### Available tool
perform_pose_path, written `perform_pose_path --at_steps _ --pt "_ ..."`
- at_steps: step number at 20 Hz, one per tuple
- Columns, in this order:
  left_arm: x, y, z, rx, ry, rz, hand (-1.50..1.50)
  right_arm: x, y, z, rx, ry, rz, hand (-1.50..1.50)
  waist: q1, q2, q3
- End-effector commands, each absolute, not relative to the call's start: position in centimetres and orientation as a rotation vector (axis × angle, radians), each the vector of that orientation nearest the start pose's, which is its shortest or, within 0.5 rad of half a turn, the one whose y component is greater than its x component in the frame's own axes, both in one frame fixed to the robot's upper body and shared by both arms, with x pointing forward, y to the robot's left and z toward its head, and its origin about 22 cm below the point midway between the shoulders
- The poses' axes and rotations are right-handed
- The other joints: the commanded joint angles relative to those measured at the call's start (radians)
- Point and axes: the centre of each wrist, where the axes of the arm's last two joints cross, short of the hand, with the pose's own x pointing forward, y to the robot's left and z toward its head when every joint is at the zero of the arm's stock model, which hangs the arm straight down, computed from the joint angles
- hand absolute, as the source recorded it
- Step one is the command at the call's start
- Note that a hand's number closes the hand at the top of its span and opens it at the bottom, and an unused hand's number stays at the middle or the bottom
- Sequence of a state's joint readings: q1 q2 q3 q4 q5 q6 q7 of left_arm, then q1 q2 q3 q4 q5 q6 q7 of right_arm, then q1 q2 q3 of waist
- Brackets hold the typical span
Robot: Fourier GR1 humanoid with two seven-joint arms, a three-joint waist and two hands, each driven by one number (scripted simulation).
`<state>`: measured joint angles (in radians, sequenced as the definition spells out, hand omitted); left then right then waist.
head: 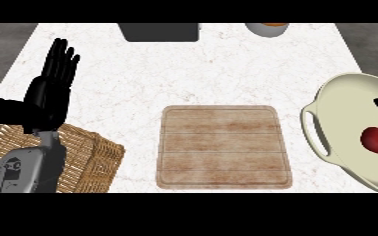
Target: Pick the tomato from the cutting board and place it in the pot
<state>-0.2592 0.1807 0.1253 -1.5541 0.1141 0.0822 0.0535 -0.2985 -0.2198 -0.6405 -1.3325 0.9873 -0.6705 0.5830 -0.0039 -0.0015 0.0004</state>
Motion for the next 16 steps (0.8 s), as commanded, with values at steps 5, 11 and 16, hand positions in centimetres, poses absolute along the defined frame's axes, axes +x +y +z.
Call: perform_pose_path --at_steps 5,11,16 --pt "29.3 28.5 7.8 0.128 -1.771 0.056 0.0 22.1 -40.0 5.5 -1.582 -1.084 -0.821 -1.5 -0.005 -0.002 0.0" --pt "29.6 27.6 6.2 0.123 -1.762 0.059 0.0 16.1 -40.6 5.9 -1.627 -1.179 -0.906 -1.5 -0.013 -0.001 0.0" --pt "29.3 28.4 6.8 0.136 -1.76 0.047 0.0 10.5 -40.4 5.8 -1.627 -1.183 -0.928 -1.5 -0.01 -0.001 0.0"
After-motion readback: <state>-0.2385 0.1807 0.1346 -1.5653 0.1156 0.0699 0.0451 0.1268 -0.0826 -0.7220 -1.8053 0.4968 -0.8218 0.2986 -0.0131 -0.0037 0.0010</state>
